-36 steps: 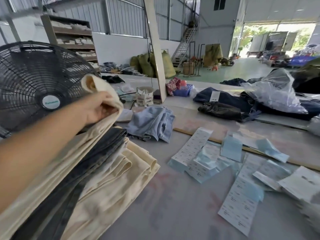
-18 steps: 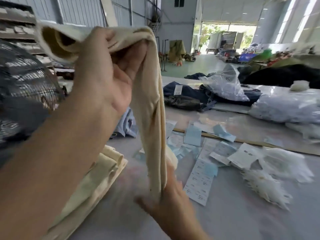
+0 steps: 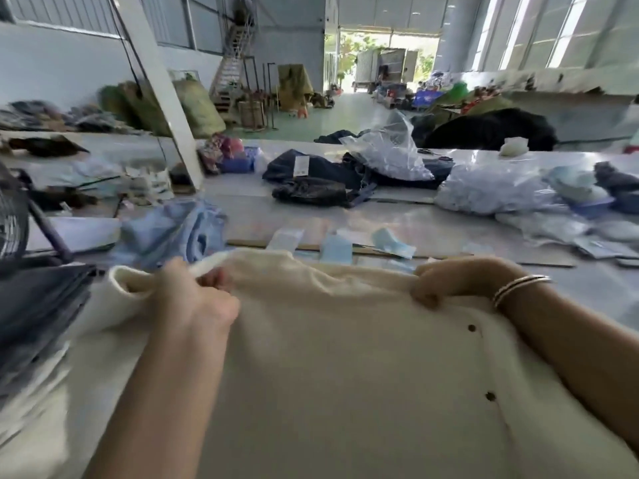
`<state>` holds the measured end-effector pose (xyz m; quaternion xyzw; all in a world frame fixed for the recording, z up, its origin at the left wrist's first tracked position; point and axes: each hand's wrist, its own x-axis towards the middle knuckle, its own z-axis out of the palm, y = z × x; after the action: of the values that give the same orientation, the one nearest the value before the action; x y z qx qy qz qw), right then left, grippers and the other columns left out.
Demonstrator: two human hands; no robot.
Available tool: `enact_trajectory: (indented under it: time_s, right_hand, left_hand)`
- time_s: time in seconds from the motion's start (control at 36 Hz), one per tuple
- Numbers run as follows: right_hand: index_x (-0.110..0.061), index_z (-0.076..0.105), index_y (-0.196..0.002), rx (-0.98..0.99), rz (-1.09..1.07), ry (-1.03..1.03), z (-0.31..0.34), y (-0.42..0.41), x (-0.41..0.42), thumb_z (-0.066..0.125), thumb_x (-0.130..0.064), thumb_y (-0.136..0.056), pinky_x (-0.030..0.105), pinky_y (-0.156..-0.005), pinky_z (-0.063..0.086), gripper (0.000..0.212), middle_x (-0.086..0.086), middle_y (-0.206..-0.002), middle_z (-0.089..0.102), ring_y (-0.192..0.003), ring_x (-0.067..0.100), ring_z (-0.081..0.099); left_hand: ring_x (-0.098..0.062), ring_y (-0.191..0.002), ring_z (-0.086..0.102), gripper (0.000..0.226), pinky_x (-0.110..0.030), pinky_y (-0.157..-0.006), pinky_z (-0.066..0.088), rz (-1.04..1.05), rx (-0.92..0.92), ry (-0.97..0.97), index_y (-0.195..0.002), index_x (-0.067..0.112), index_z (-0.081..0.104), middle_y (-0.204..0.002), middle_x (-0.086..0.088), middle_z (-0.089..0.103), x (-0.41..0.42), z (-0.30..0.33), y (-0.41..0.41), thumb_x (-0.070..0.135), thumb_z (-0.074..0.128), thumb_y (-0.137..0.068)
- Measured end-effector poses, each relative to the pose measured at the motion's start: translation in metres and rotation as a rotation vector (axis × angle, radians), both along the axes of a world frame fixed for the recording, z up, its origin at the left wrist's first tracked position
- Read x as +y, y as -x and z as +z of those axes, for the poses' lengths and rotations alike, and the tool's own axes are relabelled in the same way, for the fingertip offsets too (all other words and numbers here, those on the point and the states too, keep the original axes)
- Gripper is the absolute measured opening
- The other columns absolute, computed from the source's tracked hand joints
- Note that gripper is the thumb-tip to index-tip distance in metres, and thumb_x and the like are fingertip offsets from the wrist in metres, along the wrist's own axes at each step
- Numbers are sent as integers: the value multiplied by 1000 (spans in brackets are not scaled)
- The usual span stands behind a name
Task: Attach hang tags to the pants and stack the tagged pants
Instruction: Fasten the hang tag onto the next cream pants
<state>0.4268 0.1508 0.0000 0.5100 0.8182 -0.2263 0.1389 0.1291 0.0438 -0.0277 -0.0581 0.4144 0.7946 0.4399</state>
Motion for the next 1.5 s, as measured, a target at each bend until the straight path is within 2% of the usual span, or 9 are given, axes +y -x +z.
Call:
enact_trajectory:
  time_s: [0.17, 0.31, 0.44, 0.58, 0.81, 0.94, 1.11, 1.19, 1.5]
  right_hand:
    - [-14, 62, -104, -331, -27, -140, -117, 3, 2, 47, -21, -92, 31, -90, 44, 21, 3, -112, 63, -103, 22, 59]
    - [-30, 40, -137, -43, -125, -488, -180, -12, -25, 41, -27, -96, 58, -112, 14, 41, -3, -134, 45, -128, 20, 42]
    - [-5, 61, -122, 402, -450, -664, -178, -71, -45, 77, -10, -72, 49, -97, 41, 53, 21, -122, 57, -112, 41, 53]
    - [-1, 51, -127, 284, -870, -211, -167, -144, -70, 70, -27, -85, 35, -85, 42, 53, 24, -120, 58, -108, 36, 56]
    - [10, 65, -104, 672, -959, 480, -141, -149, -72, 88, -11, -57, 44, -66, 59, 57, 29, -94, 69, -76, 37, 70]
    - [1, 57, -117, 787, -870, 372, -111, -105, -72, 71, -6, -79, 46, -74, 59, 41, 25, -97, 70, -84, 36, 70]
    - [-24, 43, -111, 732, -523, -102, -101, 2, -107, 76, -32, -75, 25, -70, 54, 49, 0, -89, 61, -79, 8, 65]
    - [-30, 38, -125, 874, -531, 68, -126, 39, -124, 59, -43, -89, 16, -58, 41, 44, -10, -66, 53, -53, -3, 53]
    - [-27, 46, -105, 1145, -792, -46, -172, 45, -138, 53, -40, -92, 8, -58, 41, 20, 4, -77, 68, -65, 1, 61]
  left_hand:
    - [-28, -99, 60, 33, -34, -81, 52, 13, 186, 396, -113, 0, 53, -109, -13, 59, 26, -91, -60, 28, 49, -97]
    - [-41, -118, 52, 41, -44, -98, 42, -253, 648, 648, -129, -8, 47, -130, -26, 53, 27, -147, -57, 14, 55, -94]
    - [-30, -130, 41, 45, -47, -103, 30, -424, 1189, 762, -133, 15, 49, -139, -12, 46, 6, -160, -84, 26, 58, -90]
    - [-14, -142, 31, 44, -38, -111, 27, -656, 1866, 505, -134, 34, 51, -151, 5, 36, -24, -182, -127, 31, 57, -91]
    - [-12, -107, 66, 47, -33, -87, 53, -682, 2203, 210, -103, 41, 71, -115, 3, 69, -36, -189, -146, 56, 77, -59]
    - [-7, -128, 47, 38, -23, -107, 32, -759, 2114, 251, -118, 44, 62, -140, 14, 49, -30, -185, -143, 56, 59, -82]
    - [-16, -81, 68, 32, -25, -64, 54, -837, 609, -97, -101, 20, 73, -96, -4, 72, -28, -152, -151, 38, 49, -90]
    - [-23, -99, 68, 55, -34, -86, 53, -848, 145, -170, -112, 4, 68, -110, -20, 69, -30, -155, -149, 44, 44, -82]
    - [-37, -116, 59, 48, -47, -106, 40, -769, 306, 18, -117, -5, 63, -117, -29, 63, -33, -176, -132, 33, 45, -93]
